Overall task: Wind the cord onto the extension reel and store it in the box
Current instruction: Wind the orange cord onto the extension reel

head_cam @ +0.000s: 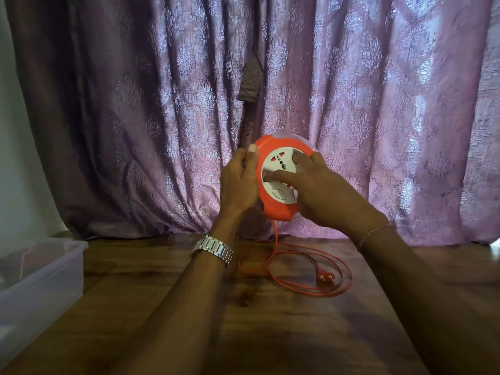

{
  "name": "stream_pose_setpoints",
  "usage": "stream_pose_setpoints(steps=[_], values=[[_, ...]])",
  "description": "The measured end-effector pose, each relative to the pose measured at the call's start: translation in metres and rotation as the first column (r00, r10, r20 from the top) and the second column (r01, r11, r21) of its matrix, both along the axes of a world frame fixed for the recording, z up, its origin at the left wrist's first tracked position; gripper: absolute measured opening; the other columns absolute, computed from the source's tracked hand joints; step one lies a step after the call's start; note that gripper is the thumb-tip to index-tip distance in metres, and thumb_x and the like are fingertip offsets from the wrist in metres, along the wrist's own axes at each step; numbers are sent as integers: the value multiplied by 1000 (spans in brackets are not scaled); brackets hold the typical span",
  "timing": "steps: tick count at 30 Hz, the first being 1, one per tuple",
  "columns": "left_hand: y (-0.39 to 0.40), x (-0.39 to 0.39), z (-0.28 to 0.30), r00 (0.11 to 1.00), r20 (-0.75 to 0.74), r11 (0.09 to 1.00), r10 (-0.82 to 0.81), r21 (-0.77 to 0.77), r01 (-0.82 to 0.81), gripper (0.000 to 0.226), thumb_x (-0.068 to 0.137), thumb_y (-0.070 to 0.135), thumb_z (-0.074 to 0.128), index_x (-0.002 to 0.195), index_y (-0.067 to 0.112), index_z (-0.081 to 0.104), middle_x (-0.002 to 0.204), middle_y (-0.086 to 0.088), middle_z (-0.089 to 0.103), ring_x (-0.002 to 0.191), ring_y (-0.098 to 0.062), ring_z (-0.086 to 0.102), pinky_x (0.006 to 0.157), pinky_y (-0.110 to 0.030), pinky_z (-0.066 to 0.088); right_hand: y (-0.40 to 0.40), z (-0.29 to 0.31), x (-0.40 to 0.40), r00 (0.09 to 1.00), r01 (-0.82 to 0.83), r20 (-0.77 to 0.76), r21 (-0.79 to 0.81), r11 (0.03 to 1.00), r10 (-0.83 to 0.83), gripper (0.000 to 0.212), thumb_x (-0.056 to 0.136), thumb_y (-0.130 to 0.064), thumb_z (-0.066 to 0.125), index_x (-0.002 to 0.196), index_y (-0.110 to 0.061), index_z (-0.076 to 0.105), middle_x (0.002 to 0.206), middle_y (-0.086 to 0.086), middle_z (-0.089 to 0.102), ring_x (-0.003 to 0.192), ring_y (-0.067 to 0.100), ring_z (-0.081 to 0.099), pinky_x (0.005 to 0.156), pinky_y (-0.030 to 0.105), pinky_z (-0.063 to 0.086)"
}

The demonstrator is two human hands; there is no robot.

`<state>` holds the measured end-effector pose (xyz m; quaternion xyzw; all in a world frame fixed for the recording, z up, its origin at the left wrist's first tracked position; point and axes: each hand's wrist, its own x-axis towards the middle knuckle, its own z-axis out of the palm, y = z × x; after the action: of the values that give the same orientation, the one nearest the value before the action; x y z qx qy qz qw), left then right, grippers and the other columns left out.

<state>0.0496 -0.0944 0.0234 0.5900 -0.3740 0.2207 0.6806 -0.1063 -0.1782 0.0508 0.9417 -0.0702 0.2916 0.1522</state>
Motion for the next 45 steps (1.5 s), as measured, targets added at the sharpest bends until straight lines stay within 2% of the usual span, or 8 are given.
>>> stream_pose_setpoints(steps=[5, 12, 19, 23, 26, 29, 33, 45], values=[[-3, -3, -2, 1000, 29, 1000, 6, 12, -6, 64, 92, 71, 38, 88, 12, 63, 82, -13, 72, 82, -35, 70, 77, -56, 58, 2, -3, 1, 989, 0, 150, -20, 1000, 3, 55, 83, -26, 63, 131, -49, 49, 126, 10, 52, 119, 33, 46, 81, 42, 48], [-1, -8, 2, 998, 45, 999, 40, 23, -41, 42, 99, 57, 42, 73, 27, 55, 72, -4, 64, 70, -24, 61, 73, -52, 55, 0, -10, 10, 870, -21, 489, 151, 988, -56, 68, 73, -69, 57, 130, -33, 57, 109, 7, 72, 95, 35, 63, 74, 38, 52], [-7, -9, -2, 995, 80, 994, 64, 79, -70, 48, 93, 72, 37, 71, 33, 54, 71, -3, 64, 77, -35, 65, 76, -54, 56, -7, -13, 21, 828, 78, 521, 260, 962, -208, 66, 75, -76, 47, 83, -13, 65, 88, 17, 69, 80, 35, 59, 59, 31, 34], [-7, -7, -3, 996, 68, 996, 59, 66, -64, 51, 91, 74, 35, 71, 31, 53, 72, -5, 65, 75, -34, 66, 75, -55, 56, -6, -11, 15, 813, 179, 525, 186, 966, -251, 72, 75, -82, 43, 90, -16, 68, 84, 14, 69, 77, 35, 64, 59, 33, 42], [-4, -5, -1, 999, 38, 999, 20, 24, -21, 55, 90, 73, 36, 74, 24, 55, 74, -11, 67, 76, -35, 69, 73, -58, 56, -4, -5, 9, 799, 95, 592, 49, 994, -105, 58, 79, -71, 54, 98, -16, 57, 82, 8, 66, 79, 30, 60, 56, 32, 43], [-1, -2, -1, 999, 28, 1000, 29, 3, -29, 57, 89, 73, 35, 79, 21, 57, 73, -5, 66, 73, -31, 66, 74, -56, 55, -11, 1, 6, 942, -66, 326, -52, 996, 79, 33, 86, -43, 56, 112, -24, 51, 98, 9, 60, 95, 29, 47, 71, 37, 44], [0, 2, -2, 999, 23, 999, 42, -5, -42, 59, 89, 72, 36, 78, 18, 56, 74, -5, 65, 75, -35, 63, 76, -57, 55, -11, 2, 4, 993, -103, 57, -7, 995, 103, 57, 83, -15, 59, 132, -40, 47, 116, 11, 49, 106, 32, 45, 88, 38, 40], [-3, -5, -1, 998, 44, 999, 51, 14, -52, 41, 100, 56, 40, 73, 29, 54, 67, 1, 60, 63, -16, 56, 67, -40, 48, -5, -6, 6, 926, -70, 376, 74, 995, 38, 54, 67, -46, 67, 120, -51, 58, 101, 4, 66, 92, 30, 63, 72, 36, 50]])
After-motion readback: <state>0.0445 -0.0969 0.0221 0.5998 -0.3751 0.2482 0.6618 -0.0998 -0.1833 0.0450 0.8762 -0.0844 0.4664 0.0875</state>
